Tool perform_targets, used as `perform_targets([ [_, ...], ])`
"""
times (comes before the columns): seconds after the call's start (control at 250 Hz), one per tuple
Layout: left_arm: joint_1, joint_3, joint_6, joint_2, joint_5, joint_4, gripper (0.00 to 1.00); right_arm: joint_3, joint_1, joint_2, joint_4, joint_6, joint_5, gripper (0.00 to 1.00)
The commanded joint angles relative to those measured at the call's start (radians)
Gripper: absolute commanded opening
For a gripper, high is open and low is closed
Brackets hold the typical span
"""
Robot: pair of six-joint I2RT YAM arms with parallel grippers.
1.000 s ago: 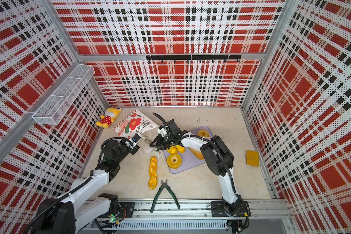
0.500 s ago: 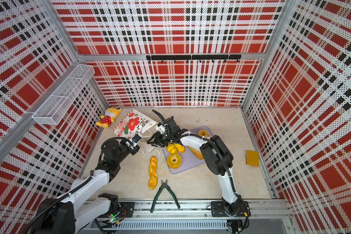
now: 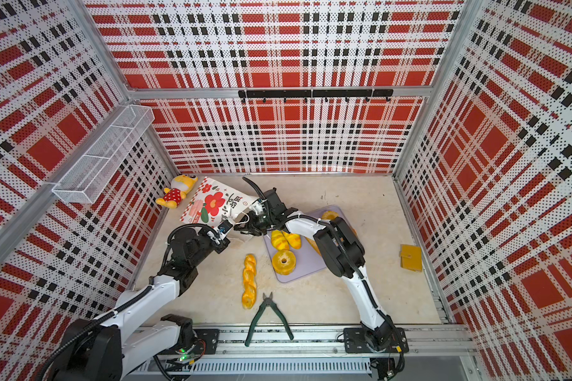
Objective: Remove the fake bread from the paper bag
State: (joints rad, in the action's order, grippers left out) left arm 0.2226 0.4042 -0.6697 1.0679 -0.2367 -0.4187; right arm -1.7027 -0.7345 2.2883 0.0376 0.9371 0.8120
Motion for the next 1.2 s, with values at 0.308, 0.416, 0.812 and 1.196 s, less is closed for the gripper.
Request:
perform_targets([
  [0.308,0.027,-0.028,0.055,0.005,0.011,-0.107,0.00,0.209,-0.028,-0.172,-0.147,-0.017,-0.003,0.00],
  [0.416,0.028,-0.038,0.074,-0.007,0.024,-0.115,0.00,0.300,-0.020,-0.266,-0.144,-0.036,-0.021,0.00],
  [0.812,0.028,-0.054,0.150,-0.062,0.088,-0.107,0.00,0.562,0.036,-0.525,-0.093,-0.085,-0.051,0.00],
  [1.196,0.037,-0.038,0.165,-0.087,0.117,-0.064,0.00,0.684,0.062,-0.680,-0.060,-0.097,-0.074,0.00],
])
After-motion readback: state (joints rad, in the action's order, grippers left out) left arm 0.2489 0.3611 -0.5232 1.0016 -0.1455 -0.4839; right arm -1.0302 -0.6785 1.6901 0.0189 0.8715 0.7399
